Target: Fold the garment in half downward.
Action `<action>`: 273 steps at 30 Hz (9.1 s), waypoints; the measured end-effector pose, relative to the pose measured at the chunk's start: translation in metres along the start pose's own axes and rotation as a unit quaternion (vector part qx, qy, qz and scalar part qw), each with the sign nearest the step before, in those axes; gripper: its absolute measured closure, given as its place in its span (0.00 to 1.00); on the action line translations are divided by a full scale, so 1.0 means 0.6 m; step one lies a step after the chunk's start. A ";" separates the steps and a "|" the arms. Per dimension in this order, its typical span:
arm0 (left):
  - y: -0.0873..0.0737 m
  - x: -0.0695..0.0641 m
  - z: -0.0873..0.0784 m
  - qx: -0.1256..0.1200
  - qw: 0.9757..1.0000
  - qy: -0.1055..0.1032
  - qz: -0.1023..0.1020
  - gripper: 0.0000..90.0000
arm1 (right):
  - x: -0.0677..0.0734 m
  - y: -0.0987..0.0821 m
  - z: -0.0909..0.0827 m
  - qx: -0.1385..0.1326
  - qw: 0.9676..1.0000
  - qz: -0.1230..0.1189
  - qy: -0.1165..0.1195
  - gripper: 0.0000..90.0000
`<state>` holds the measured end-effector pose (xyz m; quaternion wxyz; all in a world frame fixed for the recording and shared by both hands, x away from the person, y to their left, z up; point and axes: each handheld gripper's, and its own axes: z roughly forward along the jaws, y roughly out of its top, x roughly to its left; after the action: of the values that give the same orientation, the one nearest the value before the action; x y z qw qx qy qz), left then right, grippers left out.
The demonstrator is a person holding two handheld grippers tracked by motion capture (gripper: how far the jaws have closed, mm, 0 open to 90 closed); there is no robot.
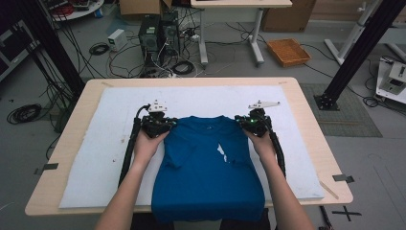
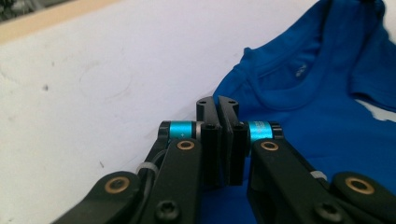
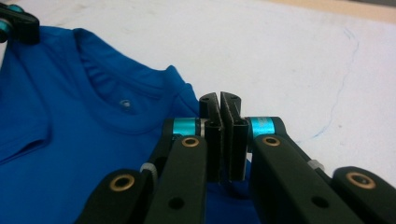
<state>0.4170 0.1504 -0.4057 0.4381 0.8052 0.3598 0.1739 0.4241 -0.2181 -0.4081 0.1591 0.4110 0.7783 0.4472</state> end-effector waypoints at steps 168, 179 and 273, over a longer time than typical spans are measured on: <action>-0.087 -0.013 -0.109 0.006 0.987 -0.047 -0.153 0.58 | 0.009 -0.070 -0.121 -0.025 0.999 0.021 -0.041 0.44; -0.112 -0.005 -0.067 0.047 0.973 -0.045 -0.223 0.61 | -0.001 -0.102 -0.111 -0.015 0.998 0.055 -0.029 0.44; -0.138 -0.084 -0.177 0.020 0.991 -0.024 -0.133 0.61 | 0.081 -0.164 -0.219 0.013 0.999 0.022 -0.038 0.67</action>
<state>0.2844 0.2048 -0.4138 0.4496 0.7629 0.4562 0.0877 0.2647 -0.2799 -0.4114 0.1737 0.4467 0.7681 0.4246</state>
